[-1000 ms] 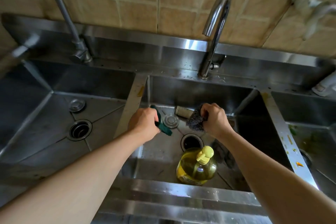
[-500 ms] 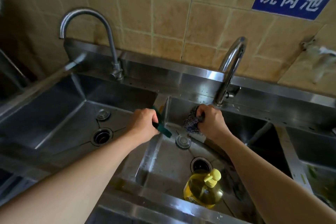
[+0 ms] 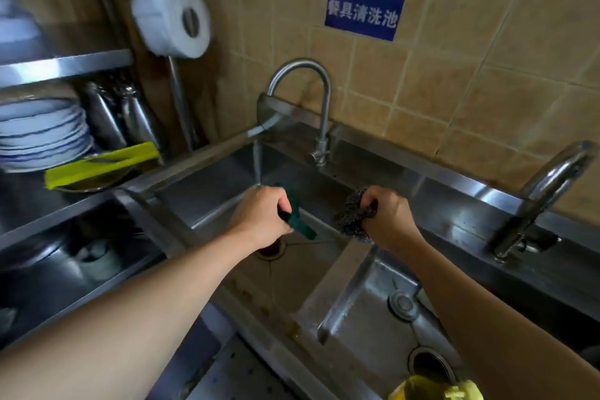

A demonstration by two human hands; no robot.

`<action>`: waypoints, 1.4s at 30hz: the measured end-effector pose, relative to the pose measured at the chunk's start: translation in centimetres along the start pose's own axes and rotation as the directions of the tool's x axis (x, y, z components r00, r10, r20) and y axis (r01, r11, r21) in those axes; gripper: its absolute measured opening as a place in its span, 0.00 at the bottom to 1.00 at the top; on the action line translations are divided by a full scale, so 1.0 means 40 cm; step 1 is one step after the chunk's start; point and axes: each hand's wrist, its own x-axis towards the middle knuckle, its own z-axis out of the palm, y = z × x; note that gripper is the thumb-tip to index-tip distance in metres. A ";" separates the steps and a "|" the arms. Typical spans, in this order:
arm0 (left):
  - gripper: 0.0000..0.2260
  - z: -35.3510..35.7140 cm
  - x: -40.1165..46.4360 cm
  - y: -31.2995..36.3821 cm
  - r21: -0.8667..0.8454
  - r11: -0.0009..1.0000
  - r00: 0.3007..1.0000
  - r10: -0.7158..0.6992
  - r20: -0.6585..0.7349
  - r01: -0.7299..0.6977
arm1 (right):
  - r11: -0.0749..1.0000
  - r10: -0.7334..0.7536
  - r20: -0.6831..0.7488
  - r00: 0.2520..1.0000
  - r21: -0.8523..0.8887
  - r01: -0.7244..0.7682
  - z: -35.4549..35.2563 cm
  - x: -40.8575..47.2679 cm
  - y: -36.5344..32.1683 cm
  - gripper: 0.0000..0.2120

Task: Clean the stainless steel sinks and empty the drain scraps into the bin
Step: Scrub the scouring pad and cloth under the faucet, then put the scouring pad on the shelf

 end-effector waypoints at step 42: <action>0.20 -0.826 0.266 -0.917 -0.286 0.940 0.889 -0.283 -0.360 0.184 | 0.922 -0.373 -0.060 0.926 0.086 0.377 0.459 0.512 -1.184 0.13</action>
